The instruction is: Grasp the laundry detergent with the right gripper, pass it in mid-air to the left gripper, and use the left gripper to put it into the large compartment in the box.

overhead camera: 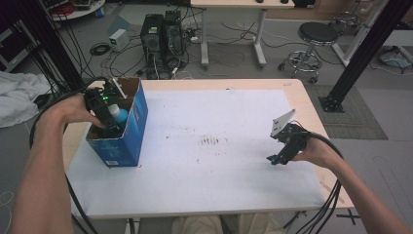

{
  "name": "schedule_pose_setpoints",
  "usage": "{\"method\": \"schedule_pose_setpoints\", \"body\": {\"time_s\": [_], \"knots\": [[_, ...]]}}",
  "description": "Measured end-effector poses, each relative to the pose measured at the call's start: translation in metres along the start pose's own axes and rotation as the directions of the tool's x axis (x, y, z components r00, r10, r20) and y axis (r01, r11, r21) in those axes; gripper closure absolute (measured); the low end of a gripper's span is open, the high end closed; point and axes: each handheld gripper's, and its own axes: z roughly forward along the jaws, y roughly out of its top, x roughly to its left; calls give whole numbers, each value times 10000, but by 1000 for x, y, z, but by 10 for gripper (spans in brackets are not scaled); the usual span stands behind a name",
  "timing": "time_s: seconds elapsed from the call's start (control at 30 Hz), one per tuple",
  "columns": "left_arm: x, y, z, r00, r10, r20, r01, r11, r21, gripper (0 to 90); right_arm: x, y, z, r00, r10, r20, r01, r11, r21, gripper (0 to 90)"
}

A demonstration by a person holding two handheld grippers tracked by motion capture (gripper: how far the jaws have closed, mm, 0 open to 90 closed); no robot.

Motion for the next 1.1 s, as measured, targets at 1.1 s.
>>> {"method": "schedule_pose_setpoints", "body": {"time_s": [1.1], "knots": [[-2,8,-48,9970,-193,-745,180,9997,-169,228,1,-3,1,10000,65,19,-65,10000,-21,132]]}}
